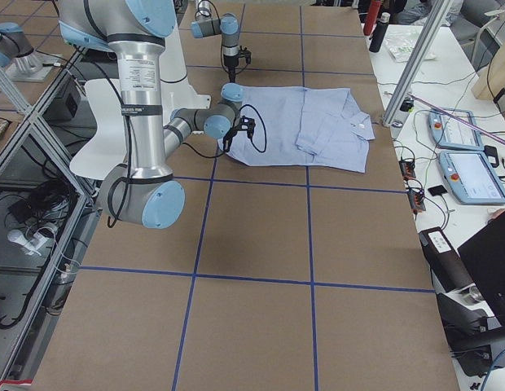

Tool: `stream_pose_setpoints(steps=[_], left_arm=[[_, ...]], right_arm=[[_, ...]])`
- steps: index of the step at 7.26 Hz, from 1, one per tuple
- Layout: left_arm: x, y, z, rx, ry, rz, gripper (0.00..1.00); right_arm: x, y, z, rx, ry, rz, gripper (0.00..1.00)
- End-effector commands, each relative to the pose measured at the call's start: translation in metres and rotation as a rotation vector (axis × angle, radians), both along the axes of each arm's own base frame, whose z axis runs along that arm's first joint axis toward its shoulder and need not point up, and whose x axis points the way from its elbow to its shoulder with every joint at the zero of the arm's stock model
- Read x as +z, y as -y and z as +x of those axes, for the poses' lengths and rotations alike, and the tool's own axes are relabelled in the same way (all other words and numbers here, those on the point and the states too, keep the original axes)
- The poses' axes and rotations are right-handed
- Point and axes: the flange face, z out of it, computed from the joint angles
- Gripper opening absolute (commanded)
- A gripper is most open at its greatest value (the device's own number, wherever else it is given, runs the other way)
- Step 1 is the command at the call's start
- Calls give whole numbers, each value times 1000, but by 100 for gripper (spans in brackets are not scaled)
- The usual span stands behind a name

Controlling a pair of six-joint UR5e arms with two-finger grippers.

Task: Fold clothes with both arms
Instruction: 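Grasp the hem corner nearest the left gripper with the left gripper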

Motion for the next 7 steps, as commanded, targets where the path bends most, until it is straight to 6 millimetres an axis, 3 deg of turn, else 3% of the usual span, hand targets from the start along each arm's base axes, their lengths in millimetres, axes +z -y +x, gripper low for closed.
stream_pose_setpoints(steps=[1,7], left_arm=[[-11,1,-7,-4,-16,0,71],[11,8,-1,-18,85,-18,66]], right_arm=[[-2,4,4,9,5,1,0],[2,4,2,8,-3,-1,0]])
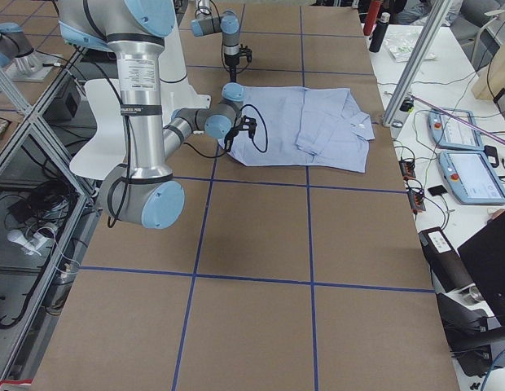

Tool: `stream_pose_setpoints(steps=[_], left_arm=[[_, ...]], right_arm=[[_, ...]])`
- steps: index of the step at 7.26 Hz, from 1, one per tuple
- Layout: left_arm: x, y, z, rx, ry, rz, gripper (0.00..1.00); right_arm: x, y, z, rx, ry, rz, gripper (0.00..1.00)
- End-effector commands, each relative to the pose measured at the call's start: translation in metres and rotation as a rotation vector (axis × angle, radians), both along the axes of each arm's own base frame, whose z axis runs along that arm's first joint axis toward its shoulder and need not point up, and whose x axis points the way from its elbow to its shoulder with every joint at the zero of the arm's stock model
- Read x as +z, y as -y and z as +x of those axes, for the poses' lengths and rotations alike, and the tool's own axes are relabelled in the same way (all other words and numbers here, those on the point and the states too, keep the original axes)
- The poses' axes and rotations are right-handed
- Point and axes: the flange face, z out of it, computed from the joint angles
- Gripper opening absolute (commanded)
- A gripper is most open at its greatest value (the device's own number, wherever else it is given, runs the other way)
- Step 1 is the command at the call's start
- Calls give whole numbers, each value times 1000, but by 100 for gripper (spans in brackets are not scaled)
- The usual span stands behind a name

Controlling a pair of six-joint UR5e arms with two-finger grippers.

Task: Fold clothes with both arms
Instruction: 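Grasp the hem corner nearest the left gripper with the left gripper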

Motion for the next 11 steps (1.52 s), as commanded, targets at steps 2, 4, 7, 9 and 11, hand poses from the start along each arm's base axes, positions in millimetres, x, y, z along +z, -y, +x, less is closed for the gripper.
stream_pose_setpoints(steps=[2,4,7,9,11], left_arm=[[8,6,2,-11,18,-4,62],[2,7,5,-11,8,-1,55],[4,8,10,-11,12,-2,35],[4,9,9,-12,12,-2,23],[0,8,7,-10,5,2,16]], right_arm=[[2,0,-1,0,-3,-1,0],[2,0,-1,0,-5,-2,0],[4,1,0,0,-7,-2,0],[4,2,0,2,-7,-2,0],[4,2,0,2,-7,-2,0]])
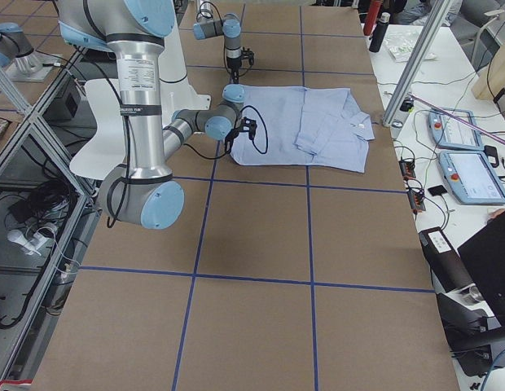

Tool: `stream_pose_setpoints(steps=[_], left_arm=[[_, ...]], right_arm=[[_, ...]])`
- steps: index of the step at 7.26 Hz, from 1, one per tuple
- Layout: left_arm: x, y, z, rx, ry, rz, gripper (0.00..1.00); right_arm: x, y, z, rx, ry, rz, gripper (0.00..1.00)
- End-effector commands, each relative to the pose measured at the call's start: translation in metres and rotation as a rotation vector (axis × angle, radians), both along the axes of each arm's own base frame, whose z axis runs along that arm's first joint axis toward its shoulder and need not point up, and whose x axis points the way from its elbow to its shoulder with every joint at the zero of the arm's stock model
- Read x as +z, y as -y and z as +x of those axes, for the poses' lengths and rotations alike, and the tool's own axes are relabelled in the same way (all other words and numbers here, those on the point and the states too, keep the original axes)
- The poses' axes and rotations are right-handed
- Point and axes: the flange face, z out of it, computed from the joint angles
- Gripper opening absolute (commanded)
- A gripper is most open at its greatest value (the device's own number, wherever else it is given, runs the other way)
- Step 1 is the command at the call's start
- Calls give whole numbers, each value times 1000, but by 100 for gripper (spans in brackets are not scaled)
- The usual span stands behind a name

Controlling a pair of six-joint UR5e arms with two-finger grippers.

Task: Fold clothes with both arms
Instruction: 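Grasp the hem corner nearest the left gripper with the left gripper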

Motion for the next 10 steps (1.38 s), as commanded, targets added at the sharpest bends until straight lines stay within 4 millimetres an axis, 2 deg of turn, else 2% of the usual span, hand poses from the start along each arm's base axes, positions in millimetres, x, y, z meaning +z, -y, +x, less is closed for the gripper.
stream_pose_setpoints(steps=[1,3,4,6,7,8,10], left_arm=[[-2,0,-2,0,-4,2,15],[-3,6,-6,-10,-5,6,11],[-5,8,-8,-13,-9,9,0],[-12,10,-13,-16,-24,16,0],[-22,10,-19,-16,-38,16,0],[-38,9,-34,-20,-68,23,0],[-61,1,-49,-12,-105,33,0]], right_arm=[[0,0,0,0,0,0,0],[-1,1,1,1,1,1,0],[-1,0,1,0,2,0,0],[-3,0,0,0,6,1,0],[-4,1,2,3,7,1,0],[-9,2,6,7,18,6,0],[-30,-5,22,-5,66,8,0]])
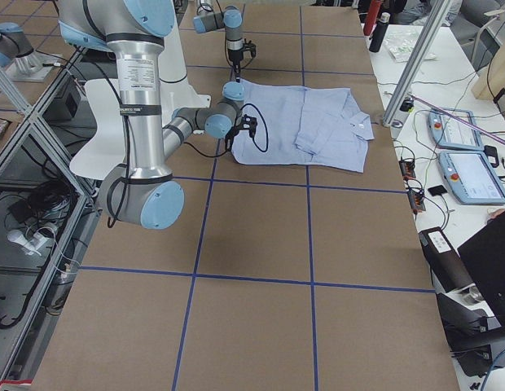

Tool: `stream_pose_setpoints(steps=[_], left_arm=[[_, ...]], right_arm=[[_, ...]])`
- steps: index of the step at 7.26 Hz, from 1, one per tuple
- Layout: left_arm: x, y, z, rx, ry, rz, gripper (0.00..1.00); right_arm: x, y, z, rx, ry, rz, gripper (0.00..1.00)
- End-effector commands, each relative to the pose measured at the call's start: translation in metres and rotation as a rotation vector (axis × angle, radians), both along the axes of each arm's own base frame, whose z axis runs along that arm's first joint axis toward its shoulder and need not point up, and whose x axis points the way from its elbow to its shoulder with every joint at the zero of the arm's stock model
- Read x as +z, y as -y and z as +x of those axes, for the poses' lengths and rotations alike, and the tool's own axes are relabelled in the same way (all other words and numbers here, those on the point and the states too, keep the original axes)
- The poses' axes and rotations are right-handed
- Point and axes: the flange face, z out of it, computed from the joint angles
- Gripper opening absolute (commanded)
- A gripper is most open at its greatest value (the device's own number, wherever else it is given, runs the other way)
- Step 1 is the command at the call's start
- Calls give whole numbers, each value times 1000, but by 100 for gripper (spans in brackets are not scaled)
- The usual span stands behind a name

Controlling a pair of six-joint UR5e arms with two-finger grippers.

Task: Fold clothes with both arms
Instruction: 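Grasp the hem corner nearest the left gripper with the left gripper, then lift the hem with both grippers and fold it up toward the collar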

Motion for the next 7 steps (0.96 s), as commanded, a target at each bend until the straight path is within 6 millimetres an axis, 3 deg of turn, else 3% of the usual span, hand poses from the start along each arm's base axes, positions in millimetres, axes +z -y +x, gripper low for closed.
stream_pose_setpoints(steps=[1,2,5,6,7], left_arm=[[-20,-10,-10,15,-40,10,0],[-25,-16,-15,26,-49,10,0],[-49,-68,-29,158,-14,-36,0],[-61,-86,-37,195,-18,-36,0],[-67,-89,-42,201,-21,-35,0]], right_arm=[[-29,-12,18,-42,75,-16,0],[-35,-21,28,-77,100,-40,0],[-51,-44,56,-177,162,-103,0],[-51,-49,62,-197,175,-113,0],[-43,-53,66,-211,208,-97,0]])
